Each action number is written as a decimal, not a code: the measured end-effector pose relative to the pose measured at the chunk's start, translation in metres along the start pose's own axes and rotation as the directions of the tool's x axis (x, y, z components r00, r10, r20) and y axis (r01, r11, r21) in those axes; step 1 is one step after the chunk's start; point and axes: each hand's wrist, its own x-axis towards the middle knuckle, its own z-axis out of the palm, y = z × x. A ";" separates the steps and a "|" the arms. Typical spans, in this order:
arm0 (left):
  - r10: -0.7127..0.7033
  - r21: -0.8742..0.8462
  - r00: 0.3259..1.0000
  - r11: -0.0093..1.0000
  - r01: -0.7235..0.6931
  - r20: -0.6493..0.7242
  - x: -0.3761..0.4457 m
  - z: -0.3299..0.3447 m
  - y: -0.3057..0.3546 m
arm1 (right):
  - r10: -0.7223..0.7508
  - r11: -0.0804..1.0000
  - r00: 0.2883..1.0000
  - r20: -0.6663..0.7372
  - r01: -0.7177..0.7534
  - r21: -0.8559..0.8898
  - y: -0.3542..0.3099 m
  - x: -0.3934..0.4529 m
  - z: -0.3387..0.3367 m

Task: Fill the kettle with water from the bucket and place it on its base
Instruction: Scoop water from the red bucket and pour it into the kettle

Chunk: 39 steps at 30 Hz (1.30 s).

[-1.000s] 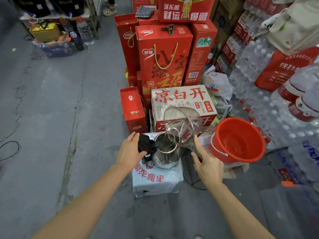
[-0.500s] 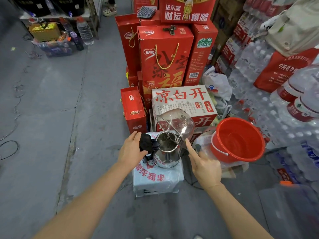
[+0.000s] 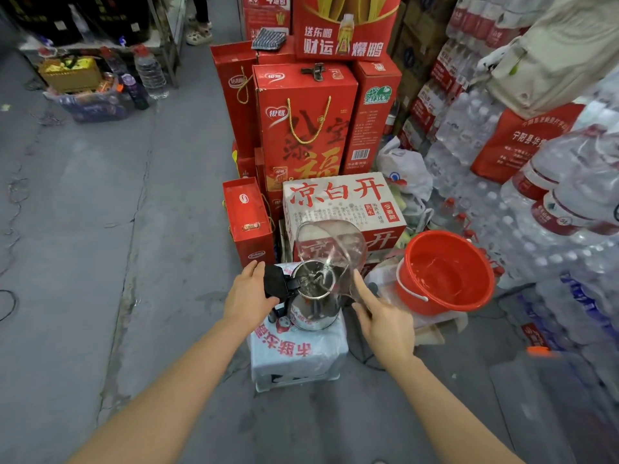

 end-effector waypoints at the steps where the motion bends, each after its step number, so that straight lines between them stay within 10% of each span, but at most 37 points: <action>1: -0.002 -0.002 1.000 1.000 0.002 -0.002 0.000 0.000 0.001 | 0.150 0.968 0.985 0.089 -0.165 0.189 -0.001 0.000 0.000; 5: -0.018 -0.040 1.000 0.999 0.017 -0.024 -0.002 0.002 0.001 | 0.467 0.297 0.815 0.343 -0.509 0.808 0.010 -0.005 -0.018; 7: -0.023 -0.048 0.999 0.999 0.021 -0.038 -0.003 0.003 0.001 | 0.565 0.196 0.769 0.299 -0.478 0.856 0.029 -0.010 -0.033; 17: -0.125 -0.138 0.969 0.986 0.097 -0.214 -0.006 0.025 0.006 | 0.751 0.624 0.643 0.151 -0.765 0.156 0.190 0.017 -0.052; 23: -0.155 -0.108 0.958 0.985 0.133 -0.240 -0.006 0.031 0.005 | 0.624 0.780 0.731 0.275 -0.570 -0.258 0.234 0.043 -0.023; 28: -0.217 -0.130 0.936 0.974 0.188 -0.278 -0.008 0.033 0.015 | 0.574 0.818 0.750 0.328 -0.510 -0.266 0.254 0.066 -0.002; 31: -0.242 -0.142 0.931 0.967 0.210 -0.273 -0.008 0.033 0.015 | 0.604 0.763 0.674 0.425 -0.644 -0.063 0.263 0.075 0.006; 39: -0.274 -0.145 0.924 0.959 0.242 -0.267 -0.009 0.028 0.022 | 0.648 0.133 0.548 0.529 -0.765 0.630 0.269 0.030 -0.023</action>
